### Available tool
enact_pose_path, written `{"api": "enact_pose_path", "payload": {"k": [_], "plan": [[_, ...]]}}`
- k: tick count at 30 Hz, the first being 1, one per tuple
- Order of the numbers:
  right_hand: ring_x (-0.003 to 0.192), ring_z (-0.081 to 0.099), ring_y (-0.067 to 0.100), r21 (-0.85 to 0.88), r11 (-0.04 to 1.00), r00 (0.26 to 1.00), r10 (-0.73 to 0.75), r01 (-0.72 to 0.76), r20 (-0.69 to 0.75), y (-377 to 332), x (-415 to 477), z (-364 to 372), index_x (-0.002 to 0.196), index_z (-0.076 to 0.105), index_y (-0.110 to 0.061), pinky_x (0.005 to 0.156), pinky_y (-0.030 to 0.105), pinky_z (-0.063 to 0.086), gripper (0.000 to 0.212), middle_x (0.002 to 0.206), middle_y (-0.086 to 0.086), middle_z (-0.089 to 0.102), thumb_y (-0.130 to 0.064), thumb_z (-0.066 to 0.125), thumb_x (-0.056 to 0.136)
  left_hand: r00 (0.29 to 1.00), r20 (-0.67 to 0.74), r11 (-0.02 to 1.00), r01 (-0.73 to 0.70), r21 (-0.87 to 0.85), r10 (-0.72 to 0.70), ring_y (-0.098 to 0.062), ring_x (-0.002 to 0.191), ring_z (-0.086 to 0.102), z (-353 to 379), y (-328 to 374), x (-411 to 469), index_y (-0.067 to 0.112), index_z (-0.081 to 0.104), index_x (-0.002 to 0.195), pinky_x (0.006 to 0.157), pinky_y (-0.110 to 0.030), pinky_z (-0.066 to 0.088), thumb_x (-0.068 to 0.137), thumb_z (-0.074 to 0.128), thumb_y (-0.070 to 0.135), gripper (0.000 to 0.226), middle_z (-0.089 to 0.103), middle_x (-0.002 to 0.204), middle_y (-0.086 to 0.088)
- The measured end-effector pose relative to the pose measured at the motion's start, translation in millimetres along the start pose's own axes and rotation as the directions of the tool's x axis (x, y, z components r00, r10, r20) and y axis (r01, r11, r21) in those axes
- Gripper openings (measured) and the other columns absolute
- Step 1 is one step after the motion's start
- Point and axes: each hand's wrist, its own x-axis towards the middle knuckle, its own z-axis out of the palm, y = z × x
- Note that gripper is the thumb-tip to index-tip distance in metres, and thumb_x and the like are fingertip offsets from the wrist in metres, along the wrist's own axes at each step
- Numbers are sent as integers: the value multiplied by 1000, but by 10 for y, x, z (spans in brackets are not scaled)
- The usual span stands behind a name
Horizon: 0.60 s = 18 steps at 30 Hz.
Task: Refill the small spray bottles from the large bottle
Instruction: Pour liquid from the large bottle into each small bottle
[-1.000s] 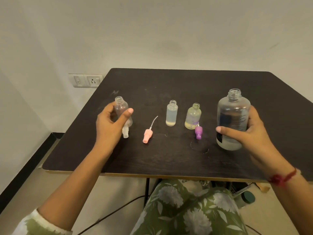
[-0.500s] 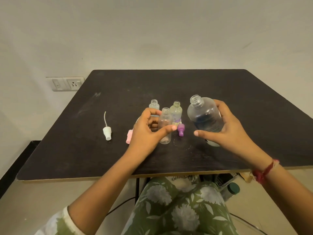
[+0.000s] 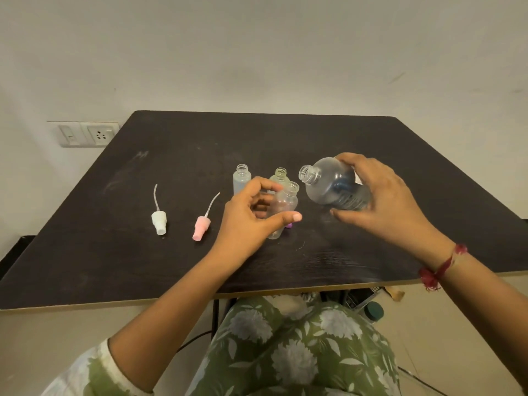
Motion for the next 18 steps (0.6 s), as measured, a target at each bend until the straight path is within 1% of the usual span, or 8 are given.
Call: {"api": "enact_pose_path", "payload": {"k": [3, 5, 7, 12, 18], "plan": [[100, 52, 23, -75, 997, 999, -31, 32, 6, 14, 16, -12, 130, 39, -31, 91, 42, 40, 76, 110, -2, 54, -30, 79, 65, 1000, 1, 1000, 7, -16, -7, -5, 87, 68, 5, 12, -2, 30, 62, 98, 74, -21, 55, 65, 86, 26, 41, 70, 92, 3], [102, 51, 23, -105, 993, 999, -47, 48, 15, 9, 19, -18, 130, 39, -31, 91, 43, 40, 76, 112, -1, 54, -31, 78, 65, 1000, -5, 1000, 12, -20, -12, -5, 87, 68, -6, 11, -8, 31, 62, 97, 74, -19, 55, 65, 87, 25, 41, 70, 92, 4], [105, 51, 24, -134, 989, 998, -60, 64, 28, 4, 19, -24, 131, 39, -30, 92, 43, 39, 75, 116, 0, 55, -32, 78, 67, 1000, -3, 1000, 11, -17, -11, -4, 88, 67, -14, 13, -8, 33, 62, 97, 74, -19, 55, 65, 86, 25, 41, 70, 92, 4], [107, 51, 26, -213, 973, 996, -83, 88, 33, -25, 56, -76, 133, 41, -27, 93, 42, 38, 74, 118, 3, 55, -31, 77, 68, 1000, -5, 999, 21, -37, -22, 2, 84, 64, -11, 46, -20, 33, 62, 95, 69, -11, 50, 65, 87, 21, 41, 67, 88, 9], [105, 52, 29, -290, 951, 994, -104, 105, 19, -69, 108, -128, 133, 42, -28, 92, 44, 38, 72, 115, 5, 55, -30, 76, 68, 1000, -10, 997, 17, -69, -18, 0, 85, 66, -16, 52, -18, 32, 64, 93, 67, -12, 50, 63, 87, 19, 40, 69, 86, 12]]}}
